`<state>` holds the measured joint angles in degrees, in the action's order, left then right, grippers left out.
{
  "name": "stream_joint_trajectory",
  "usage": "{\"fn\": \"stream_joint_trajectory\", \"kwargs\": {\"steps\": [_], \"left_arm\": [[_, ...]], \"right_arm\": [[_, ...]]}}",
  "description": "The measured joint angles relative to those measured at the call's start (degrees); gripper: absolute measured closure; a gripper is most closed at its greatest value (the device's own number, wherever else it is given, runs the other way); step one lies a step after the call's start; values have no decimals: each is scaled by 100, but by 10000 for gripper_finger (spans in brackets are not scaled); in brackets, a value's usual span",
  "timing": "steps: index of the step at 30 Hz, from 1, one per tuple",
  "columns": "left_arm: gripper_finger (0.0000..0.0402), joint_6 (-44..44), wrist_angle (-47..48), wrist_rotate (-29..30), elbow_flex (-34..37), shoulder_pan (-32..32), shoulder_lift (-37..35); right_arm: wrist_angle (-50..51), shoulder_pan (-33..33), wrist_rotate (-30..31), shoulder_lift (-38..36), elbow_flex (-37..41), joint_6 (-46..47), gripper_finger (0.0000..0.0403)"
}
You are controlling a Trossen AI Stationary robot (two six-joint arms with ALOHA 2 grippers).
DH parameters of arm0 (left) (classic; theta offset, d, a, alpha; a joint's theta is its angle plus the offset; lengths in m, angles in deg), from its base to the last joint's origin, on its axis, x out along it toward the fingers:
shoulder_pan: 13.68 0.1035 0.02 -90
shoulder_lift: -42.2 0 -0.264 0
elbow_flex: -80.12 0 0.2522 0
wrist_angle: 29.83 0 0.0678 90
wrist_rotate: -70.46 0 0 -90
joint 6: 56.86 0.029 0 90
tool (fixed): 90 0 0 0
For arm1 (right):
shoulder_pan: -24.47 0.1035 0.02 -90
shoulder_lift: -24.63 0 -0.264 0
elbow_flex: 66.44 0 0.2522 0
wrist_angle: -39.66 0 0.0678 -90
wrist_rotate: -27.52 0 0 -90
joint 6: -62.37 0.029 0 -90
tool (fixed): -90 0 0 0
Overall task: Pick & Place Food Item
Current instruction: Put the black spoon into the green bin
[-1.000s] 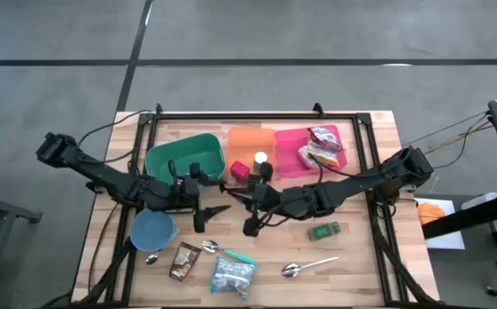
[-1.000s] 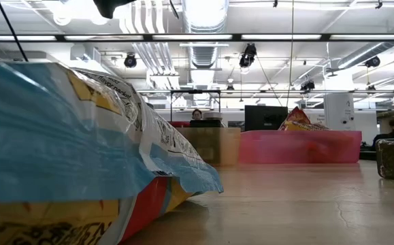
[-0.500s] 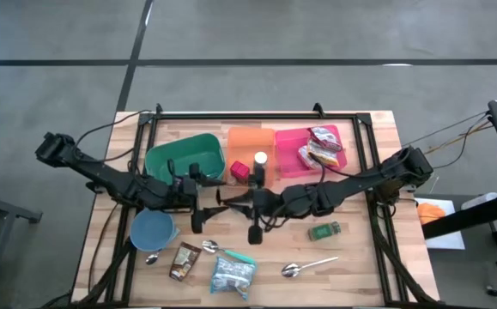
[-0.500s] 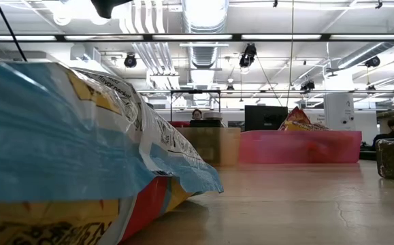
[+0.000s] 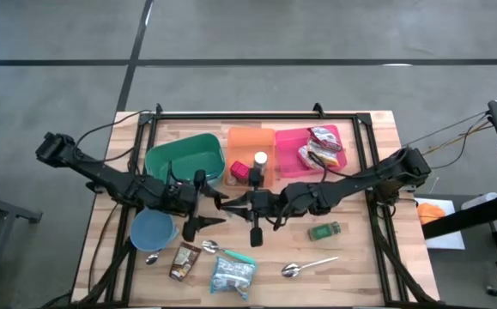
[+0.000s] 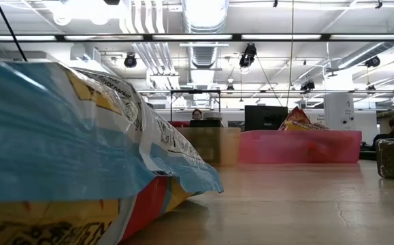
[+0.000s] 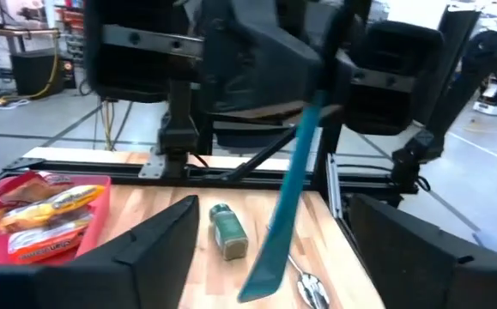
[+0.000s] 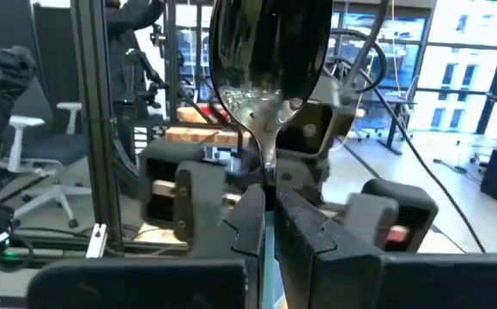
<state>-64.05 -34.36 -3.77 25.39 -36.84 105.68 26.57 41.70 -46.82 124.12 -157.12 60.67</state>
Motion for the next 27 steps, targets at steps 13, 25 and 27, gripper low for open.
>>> {"fn": "stream_joint_trajectory", "kwargs": {"steps": [13,25,27], "left_arm": [[292,33,-28,-130,1,0,0],[400,9,-99,-573,2,0,0],[400,-14,-101,-582,2,0,0]], "right_arm": [[-238,-47,-528,7,87,11,392],[-249,-40,-584,4,87,9,394],[-245,-37,-585,4,87,7,394]]}}
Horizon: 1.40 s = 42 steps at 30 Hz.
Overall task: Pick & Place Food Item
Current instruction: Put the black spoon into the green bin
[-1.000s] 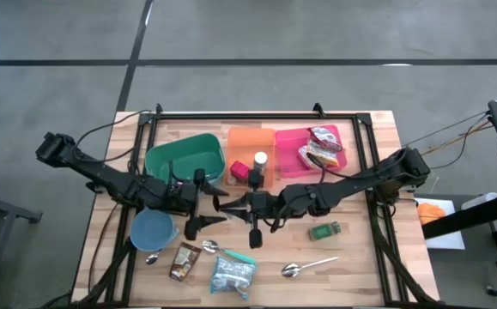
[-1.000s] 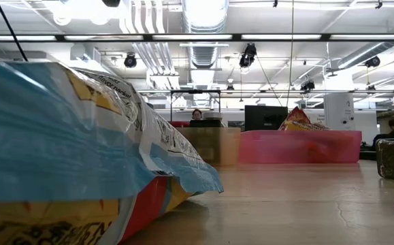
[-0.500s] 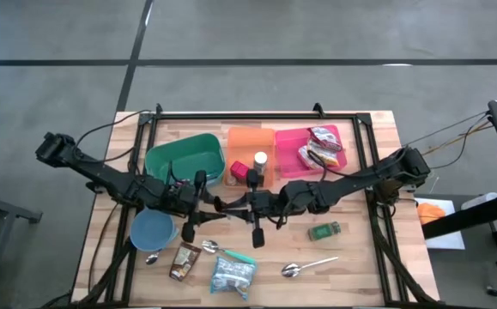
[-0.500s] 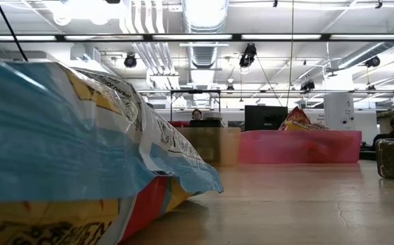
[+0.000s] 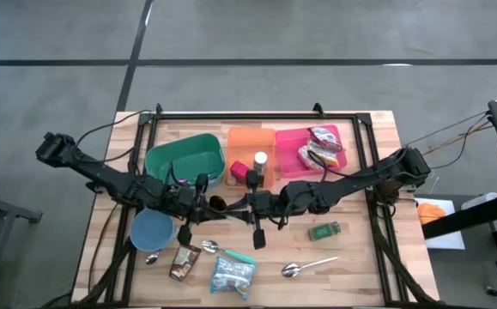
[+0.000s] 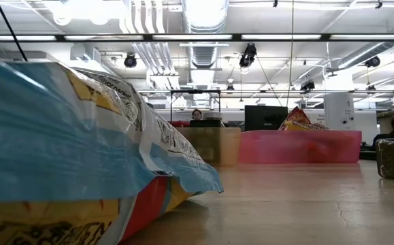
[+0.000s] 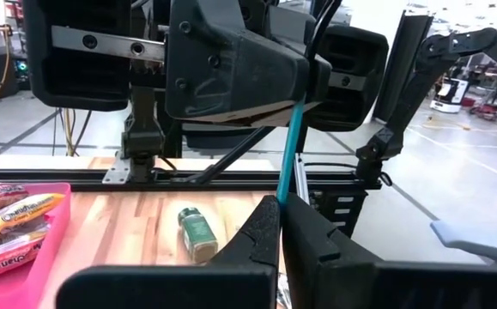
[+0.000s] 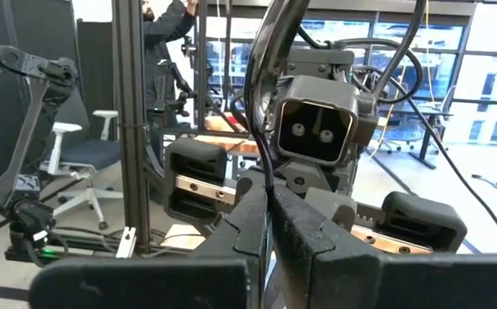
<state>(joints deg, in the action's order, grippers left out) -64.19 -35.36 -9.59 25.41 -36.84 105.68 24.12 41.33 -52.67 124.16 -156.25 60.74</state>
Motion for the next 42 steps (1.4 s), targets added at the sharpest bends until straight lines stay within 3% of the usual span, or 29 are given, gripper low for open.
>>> {"fn": "stream_joint_trajectory", "kwargs": {"steps": [20,33,42], "left_arm": [[401,-153,22,-102,-13,0,0],[401,-188,-15,-100,-39,-2,0],[401,-208,196,-100,-33,-9,-298]], "right_arm": [[100,1,28,-4,4,164,383],[272,1,66,7,17,142,199],[646,3,111,-9,15,323,149]]}}
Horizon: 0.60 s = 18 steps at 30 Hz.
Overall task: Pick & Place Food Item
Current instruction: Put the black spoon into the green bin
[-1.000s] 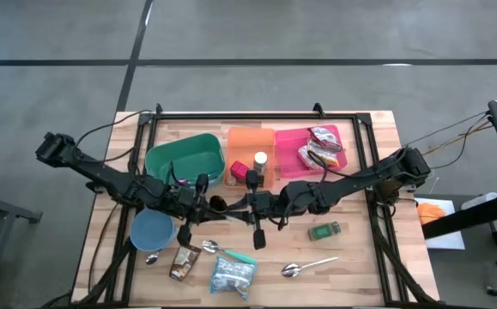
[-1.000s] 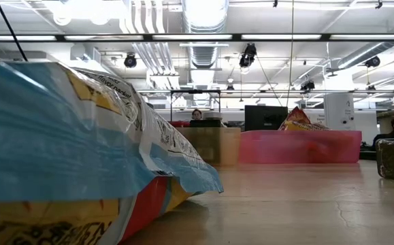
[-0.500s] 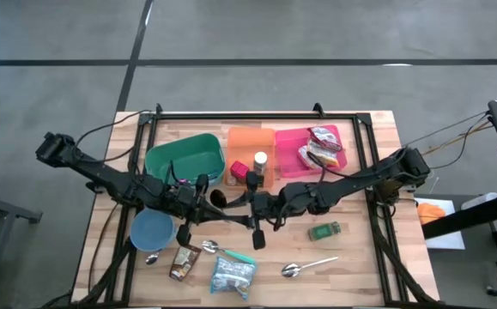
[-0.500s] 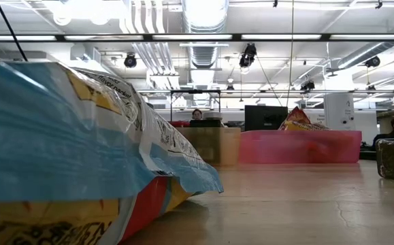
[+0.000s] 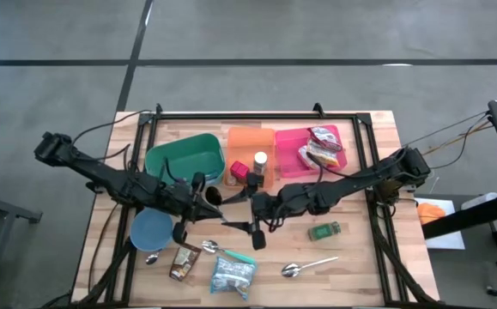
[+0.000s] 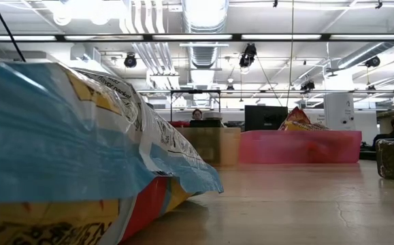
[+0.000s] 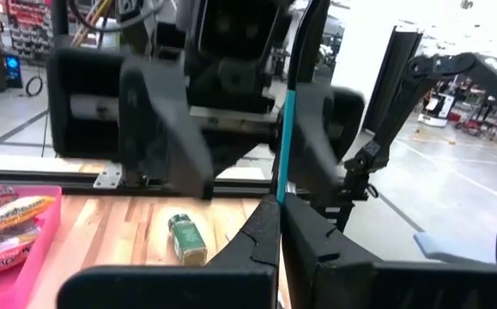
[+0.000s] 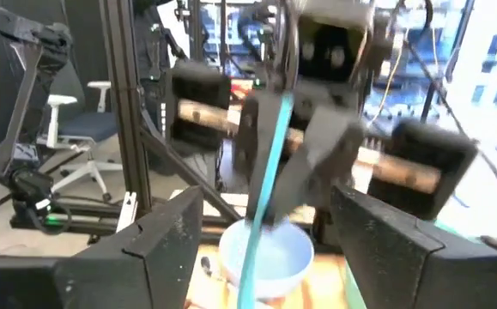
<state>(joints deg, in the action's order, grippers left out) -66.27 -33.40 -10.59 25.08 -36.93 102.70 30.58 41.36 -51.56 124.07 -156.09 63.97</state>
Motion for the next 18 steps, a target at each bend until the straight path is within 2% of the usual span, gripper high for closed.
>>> {"fn": "stream_joint_trajectory", "kwargs": {"steps": [6,11,14,18], "left_arm": [[401,165,-56,10,0,-29,-115],[401,216,-174,44,0,-29,-119],[401,260,-168,67,4,-28,-119],[401,260,-94,81,4,-24,-119]], "right_arm": [[103,-2,518,155,7,402,149],[128,-2,670,553,-219,457,152],[135,13,1021,635,-306,277,175],[170,13,964,627,-322,262,230]]}}
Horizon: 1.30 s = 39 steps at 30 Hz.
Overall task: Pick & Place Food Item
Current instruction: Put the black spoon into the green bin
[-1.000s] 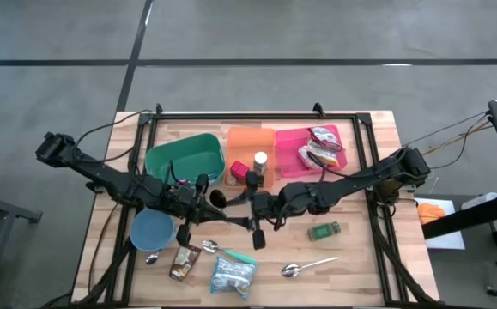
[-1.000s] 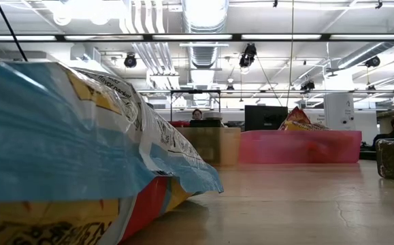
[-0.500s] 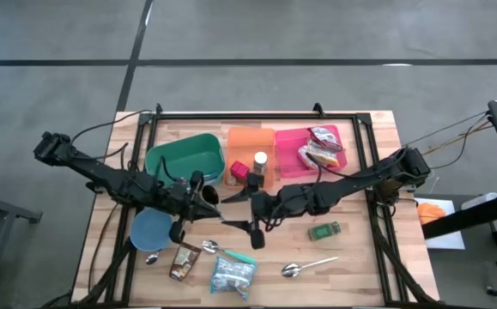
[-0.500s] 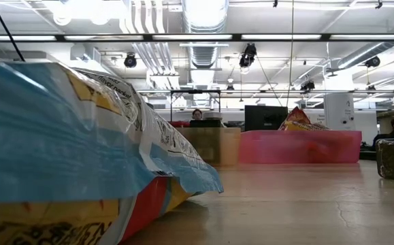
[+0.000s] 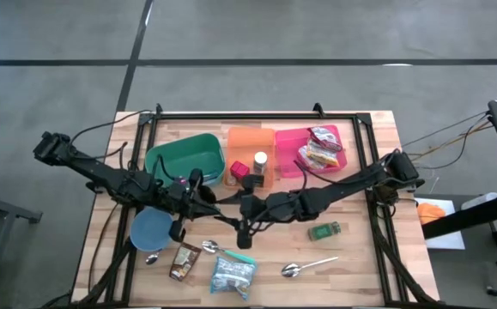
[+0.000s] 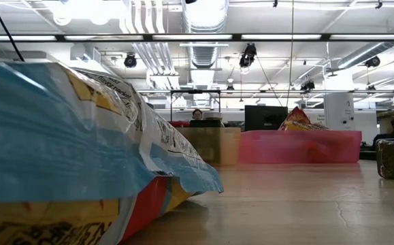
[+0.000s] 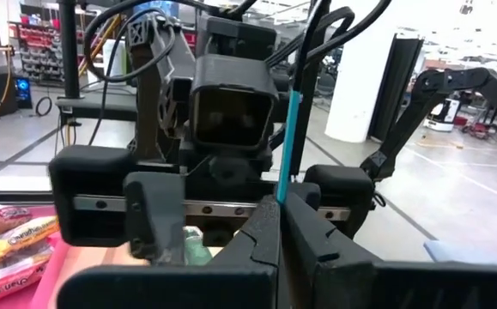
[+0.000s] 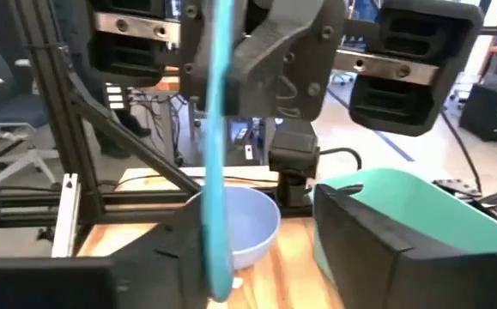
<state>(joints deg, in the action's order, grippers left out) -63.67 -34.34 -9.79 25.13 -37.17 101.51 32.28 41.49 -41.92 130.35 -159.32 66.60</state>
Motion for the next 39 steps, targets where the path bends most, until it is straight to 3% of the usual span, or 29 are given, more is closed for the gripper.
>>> {"fn": "stream_joint_trajectory", "kwargs": {"steps": [9,23,28,36,39], "left_arm": [[401,0,51,7,0,0,-2],[390,-68,381,-21,-12,-1,-76],[336,-69,702,-78,-11,-7,-150],[206,-72,1111,-74,-10,-11,-347],[167,-248,1700,-41,-147,-34,-621]], "right_arm": [[237,28,-383,-111,1,-35,379],[1430,49,-409,-162,-463,240,395],[1642,55,-363,-162,-645,271,395],[1695,64,-367,-176,-668,273,396],[1886,76,-275,-222,-684,315,396]]}}
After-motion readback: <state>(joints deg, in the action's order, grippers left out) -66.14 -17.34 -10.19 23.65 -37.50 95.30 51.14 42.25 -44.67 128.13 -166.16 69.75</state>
